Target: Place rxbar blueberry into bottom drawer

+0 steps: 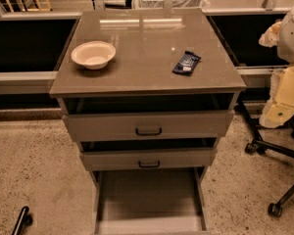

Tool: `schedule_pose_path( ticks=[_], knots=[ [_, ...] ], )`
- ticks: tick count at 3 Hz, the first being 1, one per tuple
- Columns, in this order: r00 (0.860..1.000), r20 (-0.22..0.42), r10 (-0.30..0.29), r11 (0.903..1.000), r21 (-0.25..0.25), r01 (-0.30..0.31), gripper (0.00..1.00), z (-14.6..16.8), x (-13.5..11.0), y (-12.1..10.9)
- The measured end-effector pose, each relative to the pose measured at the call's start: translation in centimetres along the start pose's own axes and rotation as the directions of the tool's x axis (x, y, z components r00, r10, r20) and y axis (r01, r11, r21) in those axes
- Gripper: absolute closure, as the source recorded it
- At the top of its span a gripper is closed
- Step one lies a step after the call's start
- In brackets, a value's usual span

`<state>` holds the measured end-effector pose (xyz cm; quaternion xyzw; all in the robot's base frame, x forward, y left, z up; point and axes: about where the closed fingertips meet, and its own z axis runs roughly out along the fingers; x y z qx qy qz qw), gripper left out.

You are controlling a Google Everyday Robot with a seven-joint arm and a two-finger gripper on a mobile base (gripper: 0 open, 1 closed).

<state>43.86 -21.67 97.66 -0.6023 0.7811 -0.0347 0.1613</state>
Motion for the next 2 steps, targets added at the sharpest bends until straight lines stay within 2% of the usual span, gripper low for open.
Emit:
schedule_pose_path(
  ticks=[1,2],
  knots=[
    [1.000,0.000,0.000,1.0000,0.000,0.000,0.00,0.0,0.0,0.0],
    [0.999,0.044,0.014,0.9999,0.002,-0.014,0.00,2.3,0.2,-4.1]
  ],
)
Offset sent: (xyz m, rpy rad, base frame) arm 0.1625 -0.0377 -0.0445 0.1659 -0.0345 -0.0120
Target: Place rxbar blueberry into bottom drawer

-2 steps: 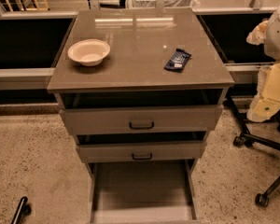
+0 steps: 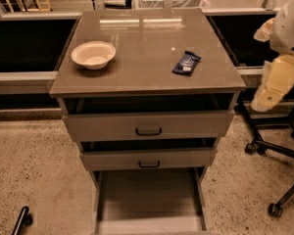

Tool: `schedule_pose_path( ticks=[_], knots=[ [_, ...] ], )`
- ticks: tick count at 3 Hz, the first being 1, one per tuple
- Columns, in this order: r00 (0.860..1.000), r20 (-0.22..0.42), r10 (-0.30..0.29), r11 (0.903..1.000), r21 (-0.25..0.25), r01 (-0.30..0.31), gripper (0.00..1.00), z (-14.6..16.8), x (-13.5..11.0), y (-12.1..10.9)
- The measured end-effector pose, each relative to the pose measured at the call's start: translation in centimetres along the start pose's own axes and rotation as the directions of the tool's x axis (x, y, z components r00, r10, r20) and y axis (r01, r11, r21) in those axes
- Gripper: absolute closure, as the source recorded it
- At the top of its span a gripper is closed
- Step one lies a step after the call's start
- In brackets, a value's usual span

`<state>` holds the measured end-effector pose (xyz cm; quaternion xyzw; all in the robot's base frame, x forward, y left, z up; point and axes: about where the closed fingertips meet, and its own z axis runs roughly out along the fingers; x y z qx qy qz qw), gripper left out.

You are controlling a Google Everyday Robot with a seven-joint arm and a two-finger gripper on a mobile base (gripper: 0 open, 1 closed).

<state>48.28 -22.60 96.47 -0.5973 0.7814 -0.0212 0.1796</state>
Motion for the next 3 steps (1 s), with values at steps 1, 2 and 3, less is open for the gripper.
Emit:
schedule_pose_path(
  ticks=[1,2,3],
  knots=[
    [0.998,0.059,0.023,0.9997,0.009,-0.023,0.00,4.3,0.0,-7.4],
    [0.993,0.109,0.046,0.9989,0.001,-0.047,0.00,9.4,-0.9,-13.5],
    [0.980,0.183,0.079,0.9968,0.000,-0.080,0.00,14.0,-2.5,-18.2]
  ],
)
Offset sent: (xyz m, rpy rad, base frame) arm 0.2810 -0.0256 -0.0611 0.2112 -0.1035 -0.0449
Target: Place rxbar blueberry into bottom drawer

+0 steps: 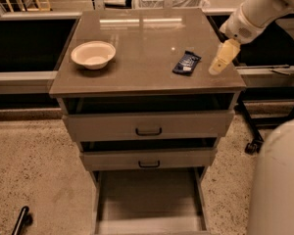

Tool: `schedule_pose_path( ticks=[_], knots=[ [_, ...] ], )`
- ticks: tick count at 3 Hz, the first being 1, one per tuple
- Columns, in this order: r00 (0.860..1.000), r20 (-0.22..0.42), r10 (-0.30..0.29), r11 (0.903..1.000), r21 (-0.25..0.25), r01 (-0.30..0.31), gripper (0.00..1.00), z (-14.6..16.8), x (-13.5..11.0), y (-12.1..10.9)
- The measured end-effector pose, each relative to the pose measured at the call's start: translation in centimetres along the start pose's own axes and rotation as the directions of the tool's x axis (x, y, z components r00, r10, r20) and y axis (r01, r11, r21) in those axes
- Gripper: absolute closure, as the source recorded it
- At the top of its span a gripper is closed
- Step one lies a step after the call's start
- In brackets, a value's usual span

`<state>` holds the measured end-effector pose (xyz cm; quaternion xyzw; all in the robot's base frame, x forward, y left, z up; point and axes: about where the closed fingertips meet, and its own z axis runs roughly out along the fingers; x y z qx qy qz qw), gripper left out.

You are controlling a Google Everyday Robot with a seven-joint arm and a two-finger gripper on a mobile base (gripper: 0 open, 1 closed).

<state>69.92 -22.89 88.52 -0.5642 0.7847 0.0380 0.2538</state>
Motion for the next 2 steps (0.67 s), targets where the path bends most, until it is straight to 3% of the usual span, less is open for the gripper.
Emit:
schedule_pose_path(
  ticks=[1,2],
  knots=[
    [0.993,0.088,0.081,0.9967,-0.001,-0.081,0.00,4.6,-1.4,-2.9],
    [0.979,0.147,0.139,0.9902,-0.036,-0.135,0.00,6.9,-3.1,-3.4]
  ],
)
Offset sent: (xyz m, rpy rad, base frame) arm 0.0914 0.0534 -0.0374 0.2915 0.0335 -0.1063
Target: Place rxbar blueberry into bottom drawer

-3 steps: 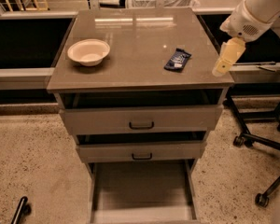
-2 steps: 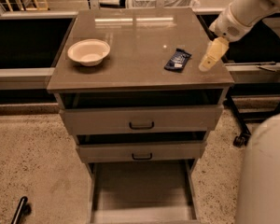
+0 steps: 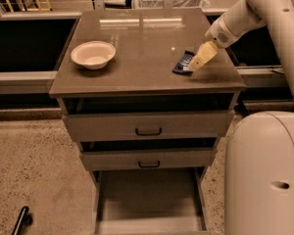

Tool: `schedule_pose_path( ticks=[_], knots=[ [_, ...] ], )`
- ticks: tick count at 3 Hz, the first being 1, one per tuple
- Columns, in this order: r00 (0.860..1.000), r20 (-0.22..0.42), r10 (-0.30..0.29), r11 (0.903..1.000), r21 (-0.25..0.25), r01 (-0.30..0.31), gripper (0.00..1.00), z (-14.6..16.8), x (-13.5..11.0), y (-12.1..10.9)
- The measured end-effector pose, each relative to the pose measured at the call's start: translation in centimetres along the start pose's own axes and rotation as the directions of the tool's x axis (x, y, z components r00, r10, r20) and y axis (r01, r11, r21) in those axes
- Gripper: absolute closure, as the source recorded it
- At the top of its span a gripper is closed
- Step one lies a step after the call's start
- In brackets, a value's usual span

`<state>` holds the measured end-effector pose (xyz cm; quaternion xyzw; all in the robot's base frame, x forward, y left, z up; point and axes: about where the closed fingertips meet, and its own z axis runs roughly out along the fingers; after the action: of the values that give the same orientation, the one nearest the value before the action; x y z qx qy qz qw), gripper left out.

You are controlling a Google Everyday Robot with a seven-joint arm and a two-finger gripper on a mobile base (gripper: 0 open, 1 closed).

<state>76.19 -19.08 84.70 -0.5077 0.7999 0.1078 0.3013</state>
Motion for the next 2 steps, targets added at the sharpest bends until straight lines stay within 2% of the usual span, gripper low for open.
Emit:
schedule_pose_path(
  ticks=[1,2],
  knots=[
    [1.000,0.004,0.003,1.0000,-0.001,-0.003,0.00,0.1,-0.1,-0.1],
    [1.000,0.018,-0.001,0.9976,-0.069,0.002,0.00,1.8,-1.5,1.6]
  ],
)
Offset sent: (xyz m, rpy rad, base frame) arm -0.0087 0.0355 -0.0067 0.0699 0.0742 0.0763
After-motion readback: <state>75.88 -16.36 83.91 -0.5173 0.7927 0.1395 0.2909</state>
